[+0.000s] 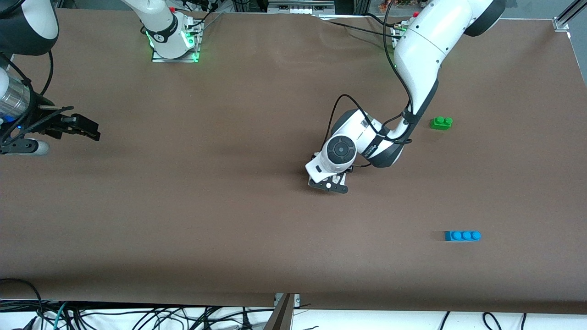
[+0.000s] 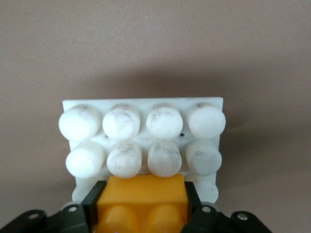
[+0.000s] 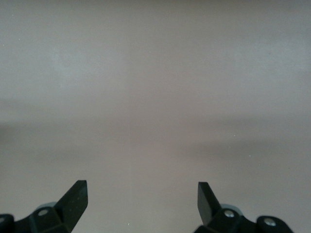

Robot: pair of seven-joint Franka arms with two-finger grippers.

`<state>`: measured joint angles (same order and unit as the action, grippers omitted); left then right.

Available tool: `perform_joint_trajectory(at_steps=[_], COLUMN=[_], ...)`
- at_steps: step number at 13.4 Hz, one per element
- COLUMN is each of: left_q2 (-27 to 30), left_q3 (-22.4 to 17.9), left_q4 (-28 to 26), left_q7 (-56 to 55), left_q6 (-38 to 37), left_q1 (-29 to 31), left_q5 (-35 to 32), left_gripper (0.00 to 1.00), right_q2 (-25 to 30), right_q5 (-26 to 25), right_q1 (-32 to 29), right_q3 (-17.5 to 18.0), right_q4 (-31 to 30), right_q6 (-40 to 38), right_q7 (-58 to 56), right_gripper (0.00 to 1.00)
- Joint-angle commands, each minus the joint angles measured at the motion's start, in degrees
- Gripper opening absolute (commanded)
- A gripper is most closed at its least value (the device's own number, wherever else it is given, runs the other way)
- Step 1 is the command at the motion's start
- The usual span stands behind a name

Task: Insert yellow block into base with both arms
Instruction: 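Press the yellow block onto the base plate studs and open the left gripper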

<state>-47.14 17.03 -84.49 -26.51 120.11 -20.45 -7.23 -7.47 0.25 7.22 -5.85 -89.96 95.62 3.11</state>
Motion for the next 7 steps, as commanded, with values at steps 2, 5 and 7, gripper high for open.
perform_joint_trajectory(at_steps=[2, 5, 7], left_q2=[0.02, 2.48, 5.20], left_q3=[-0.25, 0.28, 0.37], left_q4=[0.20, 0.64, 0.82], left_q7=[-2.14, -3.37, -4.34], left_q6=[0.22, -3.90, -6.19], left_q1=[-0.38, -0.38, -0.38], left_q5=[-1.21, -0.77, -0.59], left_gripper=[1.00, 1.00, 1.00], right_q2=[-0.27, -0.27, -0.27], right_q5=[0.72, 0.80, 0.80], right_q1=[-0.28, -0.28, -0.28], right_q3=[-0.04, -0.04, -0.04], right_q4=[1.01, 1.01, 1.01], right_q6=[-0.26, -0.35, -0.26], right_q7=[-0.82, -0.82, -0.73], right_gripper=[1.00, 1.00, 1.00])
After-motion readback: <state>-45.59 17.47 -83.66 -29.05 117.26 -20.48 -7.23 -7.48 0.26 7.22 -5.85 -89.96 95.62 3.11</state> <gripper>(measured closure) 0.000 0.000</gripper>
